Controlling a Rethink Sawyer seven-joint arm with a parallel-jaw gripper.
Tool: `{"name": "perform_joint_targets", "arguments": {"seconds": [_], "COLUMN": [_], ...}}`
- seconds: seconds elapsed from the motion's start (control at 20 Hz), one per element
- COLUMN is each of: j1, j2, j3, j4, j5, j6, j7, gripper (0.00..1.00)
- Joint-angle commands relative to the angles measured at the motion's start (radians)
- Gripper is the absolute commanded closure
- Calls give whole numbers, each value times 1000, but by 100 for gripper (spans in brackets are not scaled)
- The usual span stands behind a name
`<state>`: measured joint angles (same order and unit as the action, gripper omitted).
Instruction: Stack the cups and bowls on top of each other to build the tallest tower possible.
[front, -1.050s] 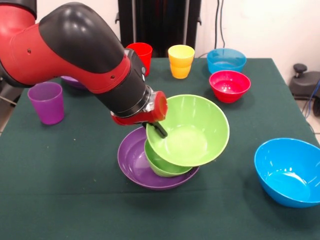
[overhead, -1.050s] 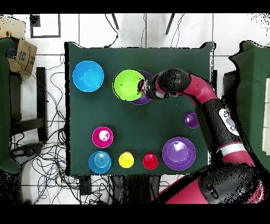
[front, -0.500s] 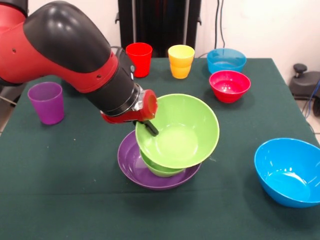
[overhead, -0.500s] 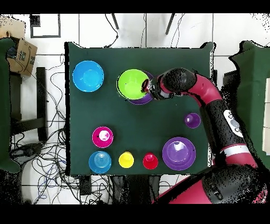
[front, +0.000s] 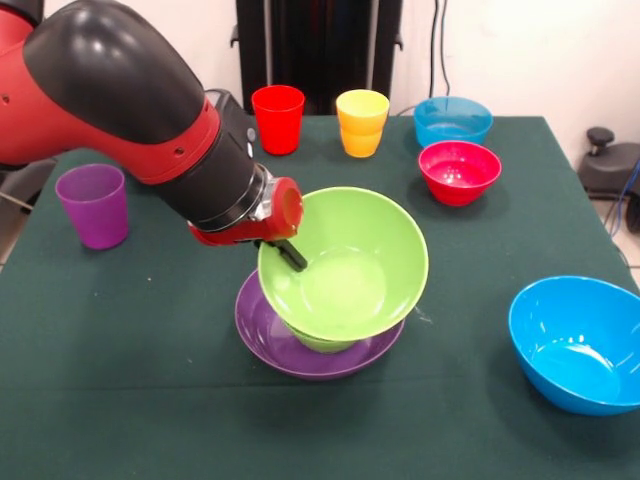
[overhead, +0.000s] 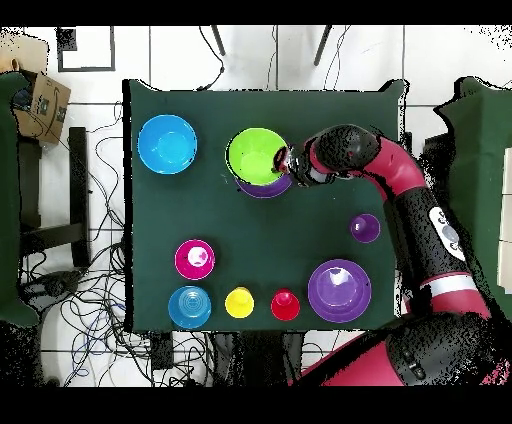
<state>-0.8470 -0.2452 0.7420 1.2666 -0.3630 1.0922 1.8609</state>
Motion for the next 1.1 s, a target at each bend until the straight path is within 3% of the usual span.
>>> {"name": "perform_joint_targets", "arguments": {"seconds": [0.05,0.55,0.6,1.1], "j1": [8,15,17,16], "j2": [7,-3,-4,-7], "j3": [11,10,9,9], "j4": [-65,-38,-38,-14], "j5": [-91,-104,-104,-108], "j6": [72,35,35,14], "j7": [-378,-357,-355,-343], "gripper": [100,100,0,0]}}
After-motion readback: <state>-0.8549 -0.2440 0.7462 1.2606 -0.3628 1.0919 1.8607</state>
